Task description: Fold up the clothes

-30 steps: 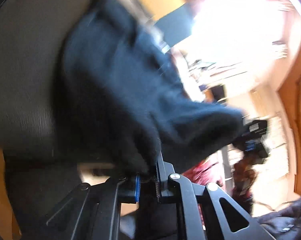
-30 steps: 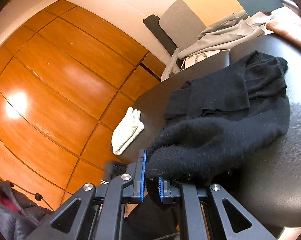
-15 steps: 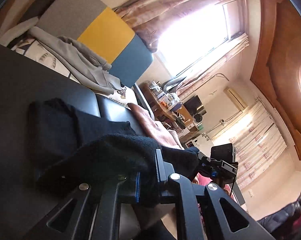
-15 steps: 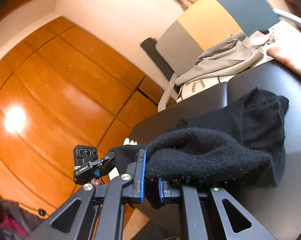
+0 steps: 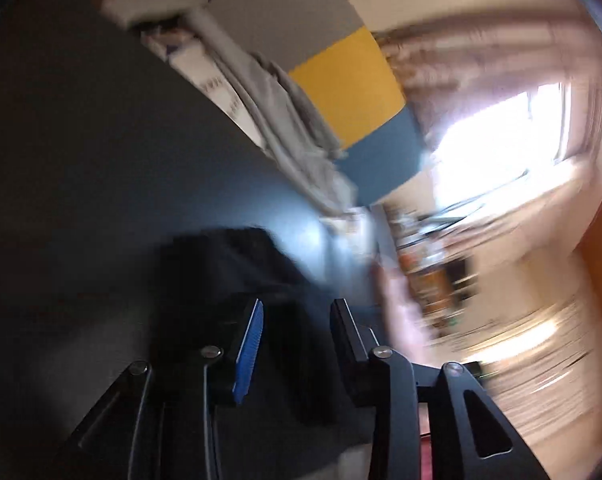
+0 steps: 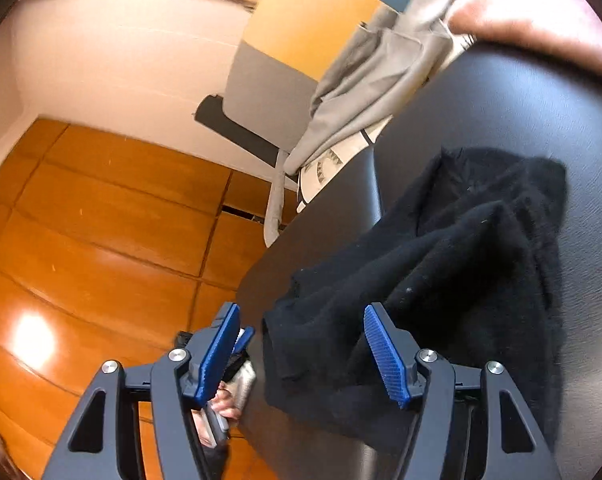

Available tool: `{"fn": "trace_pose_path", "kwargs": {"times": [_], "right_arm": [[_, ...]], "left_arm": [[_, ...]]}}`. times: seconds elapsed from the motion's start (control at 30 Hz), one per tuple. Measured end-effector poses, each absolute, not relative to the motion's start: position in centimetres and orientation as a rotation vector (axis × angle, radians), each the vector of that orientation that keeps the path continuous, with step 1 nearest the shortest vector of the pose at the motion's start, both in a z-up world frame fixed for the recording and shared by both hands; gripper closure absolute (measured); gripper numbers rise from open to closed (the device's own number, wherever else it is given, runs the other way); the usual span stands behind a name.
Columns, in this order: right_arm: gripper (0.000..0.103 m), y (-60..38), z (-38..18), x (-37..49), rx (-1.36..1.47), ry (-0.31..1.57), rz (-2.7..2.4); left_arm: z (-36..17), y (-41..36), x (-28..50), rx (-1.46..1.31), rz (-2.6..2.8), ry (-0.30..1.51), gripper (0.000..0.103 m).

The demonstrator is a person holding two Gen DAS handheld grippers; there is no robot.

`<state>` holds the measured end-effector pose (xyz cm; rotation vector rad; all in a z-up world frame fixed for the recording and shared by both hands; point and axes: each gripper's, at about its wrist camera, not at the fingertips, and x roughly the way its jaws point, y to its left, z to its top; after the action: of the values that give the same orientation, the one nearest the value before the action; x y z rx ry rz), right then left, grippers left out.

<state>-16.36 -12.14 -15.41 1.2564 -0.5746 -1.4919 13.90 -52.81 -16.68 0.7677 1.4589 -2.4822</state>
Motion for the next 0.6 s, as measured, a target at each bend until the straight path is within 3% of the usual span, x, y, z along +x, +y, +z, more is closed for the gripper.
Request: {"fn": "trace_pose_path", "kwargs": {"times": [0.1,0.23,0.37,0.43,0.53,0.6], "right_arm": [[0.032,-10.9,-15.9,-15.4,1.255,-0.436,-1.599],[0.032,-9.3,-16.6,-14.1,1.244,-0.245,-1.734],[0.033,-8.9,-18.2,-13.4,1.264,-0.116,-1.781],[0.046,-9.8,-18.8,-12.9,1.266,-0.028,-1.797],[0.060,-10.9,-18.8,-11.8,1.264,0.159,-1.856],[0.061,-10.8,-18.7,-10.8,1.271,0.255,-1.846]], "left_arm": [[-16.8,-51.4,14.8,0.911,-2.545,1.147,0.065],[-18.2,-49.0,14.8,1.101,-2.576,0.889,0.060],[-19.2,-47.9,14.5,1.161,-2.620,0.868,0.044],[-19.4,-47.1,14.1,1.164,-2.626,0.807,0.042],[-19.2,-45.7,13.6,1.264,-2.597,0.710,0.048],[-18.9,-44.9,14.3,1.339,-2.584,0.686,0.060]]}}
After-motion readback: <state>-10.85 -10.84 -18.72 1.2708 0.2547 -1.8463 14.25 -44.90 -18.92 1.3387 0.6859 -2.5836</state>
